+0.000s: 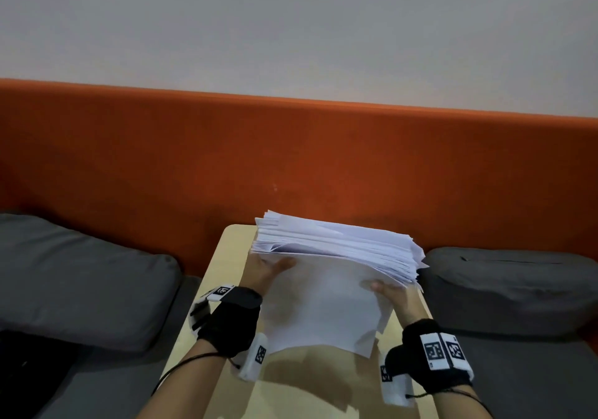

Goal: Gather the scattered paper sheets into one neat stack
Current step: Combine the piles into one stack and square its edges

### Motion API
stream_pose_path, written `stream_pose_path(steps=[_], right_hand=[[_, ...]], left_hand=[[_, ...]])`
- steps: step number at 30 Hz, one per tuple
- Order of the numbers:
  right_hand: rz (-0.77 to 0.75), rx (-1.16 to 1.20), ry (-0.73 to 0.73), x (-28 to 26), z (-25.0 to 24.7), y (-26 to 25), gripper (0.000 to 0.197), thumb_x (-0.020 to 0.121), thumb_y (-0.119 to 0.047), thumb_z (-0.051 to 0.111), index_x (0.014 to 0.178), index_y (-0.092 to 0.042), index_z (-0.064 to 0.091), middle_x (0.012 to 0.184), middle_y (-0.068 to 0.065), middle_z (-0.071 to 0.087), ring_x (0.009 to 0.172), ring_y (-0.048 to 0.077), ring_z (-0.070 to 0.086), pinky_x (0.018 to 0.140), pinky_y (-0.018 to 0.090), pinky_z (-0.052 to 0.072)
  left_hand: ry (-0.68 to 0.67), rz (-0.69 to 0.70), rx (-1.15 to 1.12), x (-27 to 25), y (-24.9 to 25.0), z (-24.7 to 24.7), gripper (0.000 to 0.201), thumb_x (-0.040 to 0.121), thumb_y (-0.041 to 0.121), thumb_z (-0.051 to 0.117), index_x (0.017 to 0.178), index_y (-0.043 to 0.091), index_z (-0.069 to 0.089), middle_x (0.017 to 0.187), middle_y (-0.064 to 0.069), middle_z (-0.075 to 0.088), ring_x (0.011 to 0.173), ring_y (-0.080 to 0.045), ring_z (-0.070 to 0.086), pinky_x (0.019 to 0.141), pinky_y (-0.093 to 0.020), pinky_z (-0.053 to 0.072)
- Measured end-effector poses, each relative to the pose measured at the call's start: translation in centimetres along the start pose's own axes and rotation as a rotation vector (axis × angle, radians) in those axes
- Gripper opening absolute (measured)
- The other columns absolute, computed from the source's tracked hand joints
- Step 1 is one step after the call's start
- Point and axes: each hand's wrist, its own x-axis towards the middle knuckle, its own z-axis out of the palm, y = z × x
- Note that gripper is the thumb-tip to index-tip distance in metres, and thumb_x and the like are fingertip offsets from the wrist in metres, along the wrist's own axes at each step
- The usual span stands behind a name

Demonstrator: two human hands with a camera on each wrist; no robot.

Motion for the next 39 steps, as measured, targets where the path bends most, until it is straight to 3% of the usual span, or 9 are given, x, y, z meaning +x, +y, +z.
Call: stream_pose_path(steps=[5, 9, 13, 16, 20, 25, 30, 34, 39], right_hand=[[-0.033, 0.060, 0.025, 0.6, 0.0, -0.4, 0.036, 0.062, 0.003, 0.078, 0.089, -0.013, 0.060, 0.063, -0.019, 0.070, 0.059, -0.006, 0.065, 0.066, 0.017, 0.052], [-0.038, 0.026, 0.077, 1.0, 0.2, -0.3, 0.036, 0.060, 0.002, 0.081, 0.085, -0.017, 0.063, 0.066, -0.015, 0.072, 0.070, 0.007, 0.067, 0.069, 0.018, 0.054], [-0.116, 0.053, 0.158, 0.7, 1.6, -1.6, 0.028, 0.067, 0.000, 0.078, 0.084, -0.018, 0.065, 0.078, -0.004, 0.071, 0.073, 0.010, 0.068, 0.075, 0.029, 0.055], [-0.209, 0.101, 0.211, 0.4, 2.7, -4.0, 0.027, 0.072, 0.000, 0.075, 0.079, -0.021, 0.060, 0.081, -0.005, 0.066, 0.065, 0.000, 0.066, 0.064, 0.016, 0.055], [-0.314, 0.073, 0.249, 0.7, 2.8, -6.2, 0.029, 0.072, -0.002, 0.076, 0.075, -0.024, 0.057, 0.078, -0.010, 0.063, 0.060, -0.005, 0.063, 0.061, 0.014, 0.053], [-0.245, -0.007, 0.118, 0.7, 2.2, -4.1, 0.035, 0.071, 0.001, 0.076, 0.086, -0.026, 0.058, 0.081, -0.015, 0.063, 0.070, -0.003, 0.064, 0.056, 0.006, 0.048], [-0.076, -0.022, 0.015, 0.8, 1.1, -1.3, 0.037, 0.069, -0.003, 0.080, 0.090, -0.026, 0.060, 0.089, -0.005, 0.067, 0.083, 0.010, 0.064, 0.069, 0.022, 0.051], [-0.041, 0.024, 0.010, 0.9, 0.2, -1.0, 0.046, 0.045, -0.029, 0.083, 0.088, -0.021, 0.067, 0.082, -0.003, 0.073, 0.078, 0.013, 0.069, 0.064, 0.022, 0.055], [-0.201, 0.053, 0.042, 0.9, -0.4, -3.1, 0.041, 0.054, -0.025, 0.081, 0.092, -0.018, 0.066, 0.080, -0.005, 0.073, 0.074, 0.004, 0.069, 0.060, 0.015, 0.053]], left_hand=[[-0.002, -0.018, -0.031, 0.9, -0.2, 0.2, 0.110, 0.021, 0.076, 0.077, 0.106, 0.008, 0.062, 0.101, 0.000, 0.065, 0.083, 0.004, 0.064, 0.074, -0.015, 0.053], [0.051, -0.056, -0.049, 1.1, -0.1, 0.8, 0.110, 0.022, 0.071, 0.081, 0.108, 0.004, 0.061, 0.097, 0.001, 0.067, 0.082, -0.005, 0.066, 0.069, -0.014, 0.053], [0.187, -0.050, -0.068, 0.9, 1.2, 2.3, 0.047, 0.055, 0.033, 0.086, 0.095, 0.020, 0.064, 0.089, -0.001, 0.068, 0.076, -0.013, 0.065, 0.070, -0.022, 0.054], [0.238, -0.006, -0.087, 1.5, 3.4, 3.1, 0.035, 0.045, 0.053, 0.076, 0.074, 0.037, 0.064, 0.075, 0.010, 0.066, 0.076, -0.021, 0.060, 0.076, -0.038, 0.053], [0.231, 0.109, -0.109, 3.0, 5.5, 3.1, 0.035, 0.053, 0.049, 0.078, 0.084, 0.042, 0.062, 0.087, 0.009, 0.068, 0.087, -0.024, 0.063, 0.084, -0.043, 0.053], [0.177, 0.140, -0.107, 2.4, 3.3, 1.8, 0.045, 0.066, 0.016, 0.082, 0.093, 0.032, 0.050, 0.091, 0.003, 0.062, 0.085, -0.012, 0.062, 0.079, -0.021, 0.051], [0.051, -0.005, -0.122, 1.6, 1.1, 1.1, 0.052, 0.065, 0.011, 0.082, 0.097, 0.030, 0.045, 0.101, -0.004, 0.063, 0.086, -0.017, 0.063, 0.073, -0.021, 0.055], [0.036, -0.029, -0.169, 1.5, 1.0, 0.6, 0.070, 0.044, 0.050, 0.083, 0.102, 0.021, 0.056, 0.093, 0.003, 0.066, 0.080, -0.011, 0.066, 0.062, -0.015, 0.053], [0.080, 0.018, -0.197, 1.9, 1.0, 0.4, 0.109, 0.036, 0.079, 0.072, 0.105, -0.004, 0.060, 0.083, -0.003, 0.065, 0.063, 0.001, 0.065, 0.056, -0.015, 0.051]])
